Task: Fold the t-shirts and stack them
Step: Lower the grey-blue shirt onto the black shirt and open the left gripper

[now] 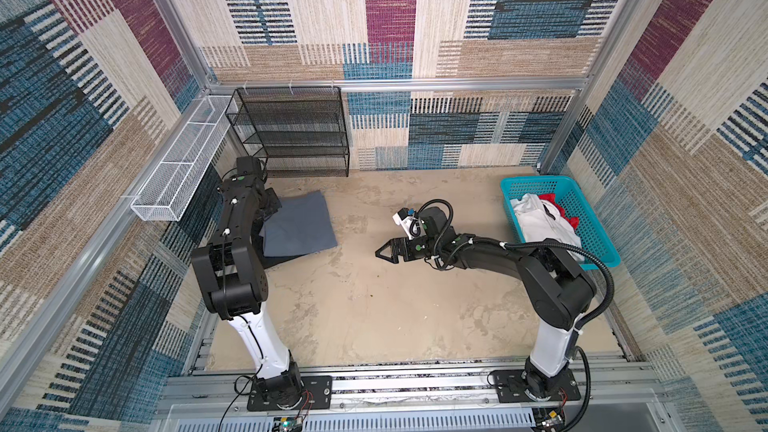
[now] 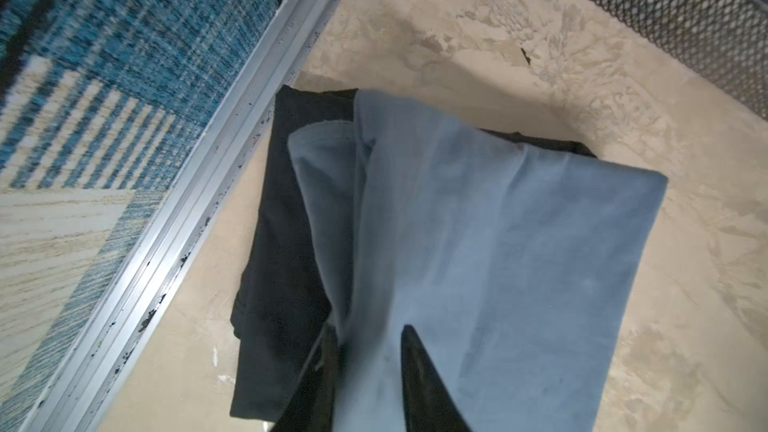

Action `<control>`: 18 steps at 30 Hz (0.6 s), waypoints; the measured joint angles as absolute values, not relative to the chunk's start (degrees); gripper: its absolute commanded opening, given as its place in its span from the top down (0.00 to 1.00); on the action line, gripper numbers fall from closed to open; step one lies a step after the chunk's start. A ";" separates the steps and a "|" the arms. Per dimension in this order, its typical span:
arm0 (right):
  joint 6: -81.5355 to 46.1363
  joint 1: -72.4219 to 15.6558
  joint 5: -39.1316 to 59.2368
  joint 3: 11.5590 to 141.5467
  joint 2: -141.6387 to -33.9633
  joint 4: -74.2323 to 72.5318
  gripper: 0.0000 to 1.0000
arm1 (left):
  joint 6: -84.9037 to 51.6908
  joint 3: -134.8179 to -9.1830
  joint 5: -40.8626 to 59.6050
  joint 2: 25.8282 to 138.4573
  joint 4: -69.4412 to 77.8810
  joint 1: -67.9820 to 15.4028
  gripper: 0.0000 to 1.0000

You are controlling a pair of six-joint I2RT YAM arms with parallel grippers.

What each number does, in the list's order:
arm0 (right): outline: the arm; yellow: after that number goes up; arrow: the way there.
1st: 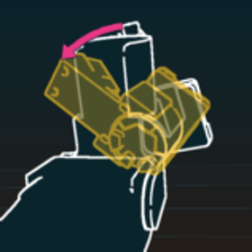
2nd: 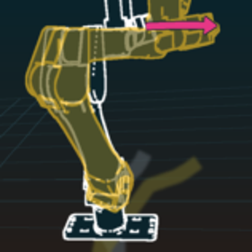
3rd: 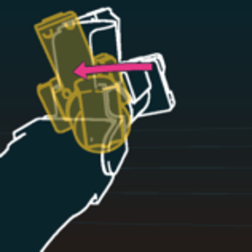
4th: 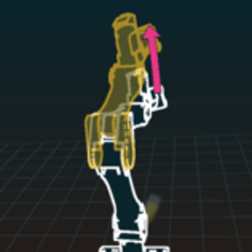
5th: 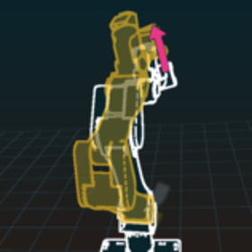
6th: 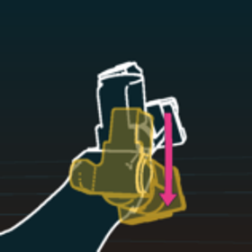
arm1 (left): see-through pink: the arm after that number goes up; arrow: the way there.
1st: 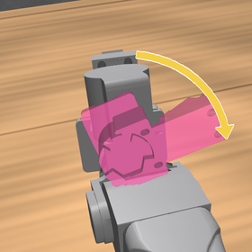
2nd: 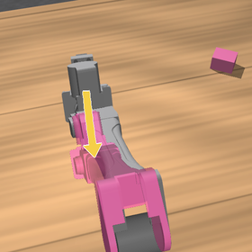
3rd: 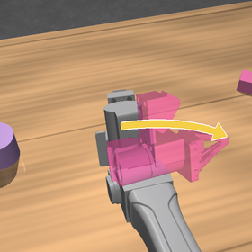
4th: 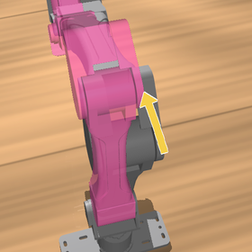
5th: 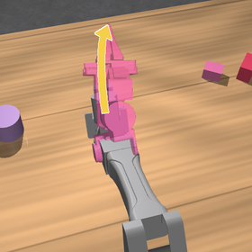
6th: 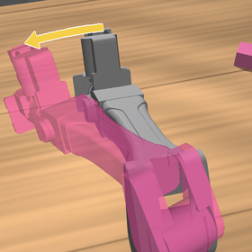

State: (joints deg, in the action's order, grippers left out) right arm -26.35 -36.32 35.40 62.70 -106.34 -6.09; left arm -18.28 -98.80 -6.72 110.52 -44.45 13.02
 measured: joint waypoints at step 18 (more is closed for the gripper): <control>-26.22 -36.67 38.28 58.17 -108.68 -10.02 0.01 | -25.04 -81.58 -4.10 110.21 -30.85 15.79 0.74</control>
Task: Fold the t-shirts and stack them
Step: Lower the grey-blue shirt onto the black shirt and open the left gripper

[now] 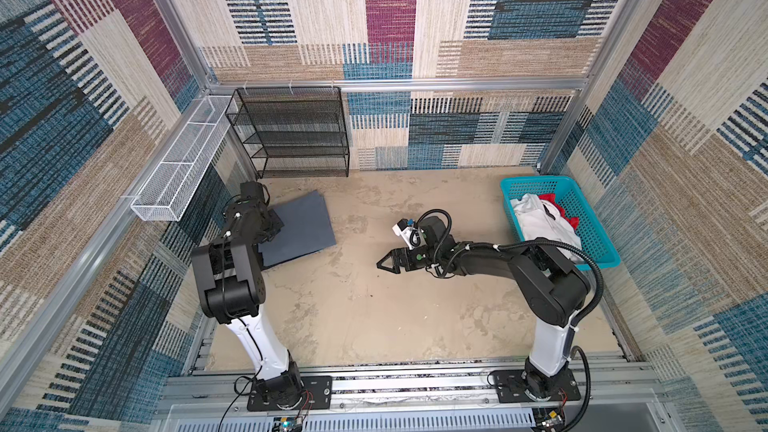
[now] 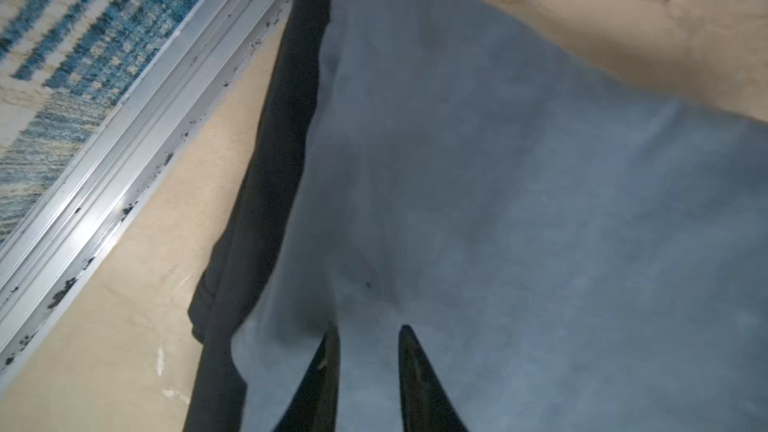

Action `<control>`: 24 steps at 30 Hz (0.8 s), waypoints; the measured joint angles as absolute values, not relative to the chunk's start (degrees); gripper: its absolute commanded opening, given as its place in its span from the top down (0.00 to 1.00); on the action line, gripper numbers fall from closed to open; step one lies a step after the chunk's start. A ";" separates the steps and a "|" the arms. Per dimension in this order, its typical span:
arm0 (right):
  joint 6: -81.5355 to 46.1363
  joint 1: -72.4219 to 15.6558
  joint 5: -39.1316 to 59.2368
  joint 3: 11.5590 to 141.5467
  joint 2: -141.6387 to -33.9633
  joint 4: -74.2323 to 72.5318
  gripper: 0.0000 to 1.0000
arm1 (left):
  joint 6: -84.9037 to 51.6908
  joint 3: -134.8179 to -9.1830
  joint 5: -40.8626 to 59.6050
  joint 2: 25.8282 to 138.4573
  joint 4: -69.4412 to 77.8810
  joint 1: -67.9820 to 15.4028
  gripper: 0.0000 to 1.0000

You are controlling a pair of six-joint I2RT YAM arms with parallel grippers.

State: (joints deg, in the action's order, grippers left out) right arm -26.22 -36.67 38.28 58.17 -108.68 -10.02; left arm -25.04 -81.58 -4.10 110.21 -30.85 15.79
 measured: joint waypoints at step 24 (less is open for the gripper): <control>-24.93 -36.62 44.58 64.07 -117.95 -14.15 0.01 | -24.29 -90.06 -7.20 118.19 -21.52 16.38 0.71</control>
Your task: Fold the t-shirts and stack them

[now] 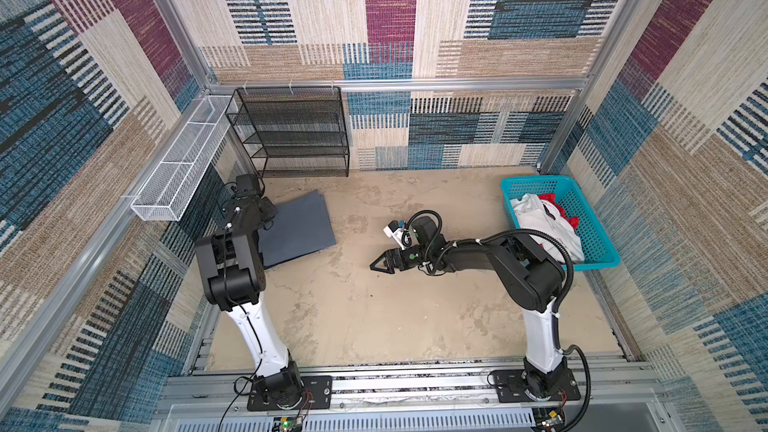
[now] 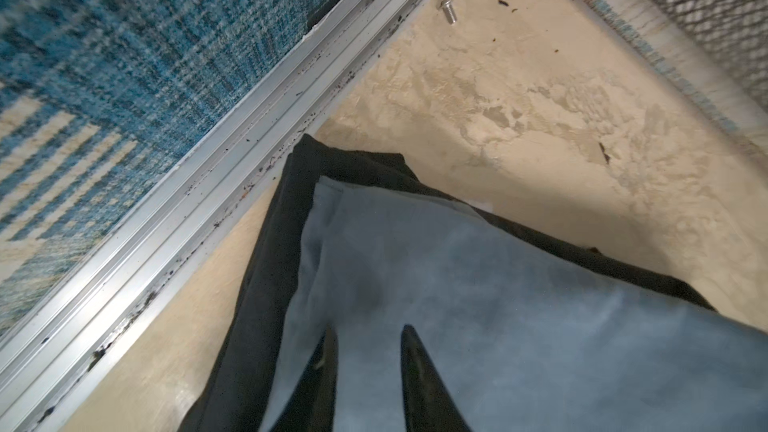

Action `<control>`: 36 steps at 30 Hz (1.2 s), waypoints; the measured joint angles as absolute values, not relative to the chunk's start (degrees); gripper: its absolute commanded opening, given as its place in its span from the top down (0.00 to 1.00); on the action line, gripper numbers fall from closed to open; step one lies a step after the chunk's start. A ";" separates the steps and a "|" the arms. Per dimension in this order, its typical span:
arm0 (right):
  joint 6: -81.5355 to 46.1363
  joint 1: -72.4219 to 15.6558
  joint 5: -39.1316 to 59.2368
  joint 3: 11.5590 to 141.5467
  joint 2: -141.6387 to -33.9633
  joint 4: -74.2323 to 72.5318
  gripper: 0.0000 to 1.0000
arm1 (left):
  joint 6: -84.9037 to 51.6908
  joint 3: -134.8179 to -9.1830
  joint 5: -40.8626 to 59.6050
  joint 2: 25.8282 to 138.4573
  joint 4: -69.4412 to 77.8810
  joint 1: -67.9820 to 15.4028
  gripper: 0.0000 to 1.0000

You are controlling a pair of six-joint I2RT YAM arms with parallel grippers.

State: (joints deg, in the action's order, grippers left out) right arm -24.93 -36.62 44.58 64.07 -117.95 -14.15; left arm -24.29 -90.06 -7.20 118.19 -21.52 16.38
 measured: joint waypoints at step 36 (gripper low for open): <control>-24.86 -36.62 42.85 59.42 -113.84 -13.19 0.01 | -36.42 -93.14 12.86 125.27 -4.19 4.93 0.76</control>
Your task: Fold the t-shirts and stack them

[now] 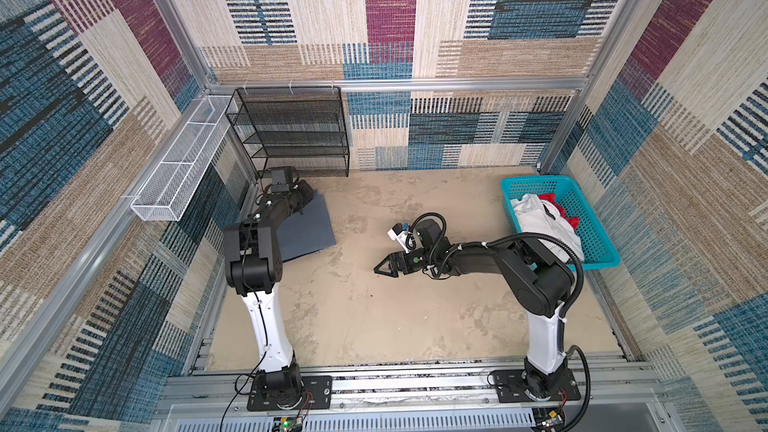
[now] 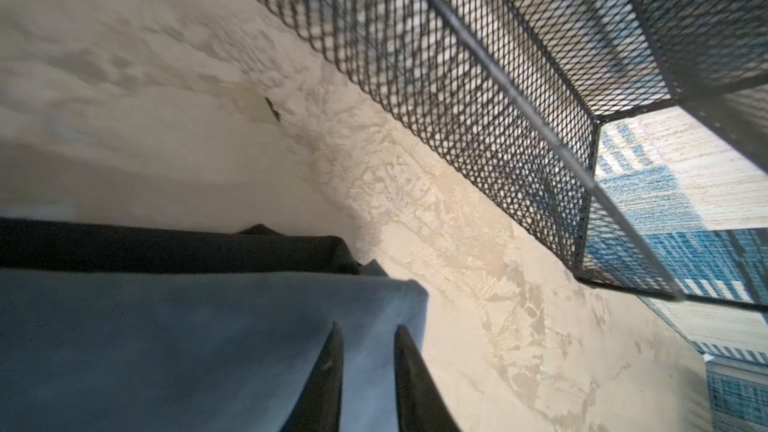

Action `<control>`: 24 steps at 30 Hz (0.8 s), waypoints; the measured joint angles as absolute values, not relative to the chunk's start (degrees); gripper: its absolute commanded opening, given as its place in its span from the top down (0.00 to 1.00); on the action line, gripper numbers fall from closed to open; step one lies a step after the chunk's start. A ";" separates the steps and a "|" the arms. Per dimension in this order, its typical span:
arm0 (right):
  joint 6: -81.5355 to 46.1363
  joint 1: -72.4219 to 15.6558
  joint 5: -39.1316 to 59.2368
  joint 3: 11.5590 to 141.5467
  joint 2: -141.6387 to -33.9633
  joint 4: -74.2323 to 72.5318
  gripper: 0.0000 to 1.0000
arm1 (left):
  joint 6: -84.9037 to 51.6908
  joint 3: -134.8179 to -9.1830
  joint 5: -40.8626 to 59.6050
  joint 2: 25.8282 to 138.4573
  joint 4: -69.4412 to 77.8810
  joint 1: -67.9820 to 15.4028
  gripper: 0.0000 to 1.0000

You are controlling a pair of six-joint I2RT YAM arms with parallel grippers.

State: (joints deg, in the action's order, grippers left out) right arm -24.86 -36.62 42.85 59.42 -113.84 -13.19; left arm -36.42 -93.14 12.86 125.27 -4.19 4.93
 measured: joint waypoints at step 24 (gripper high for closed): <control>-24.60 -36.62 41.45 58.33 -111.83 -11.70 0.01 | -41.45 -91.85 16.78 121.19 2.70 2.57 0.72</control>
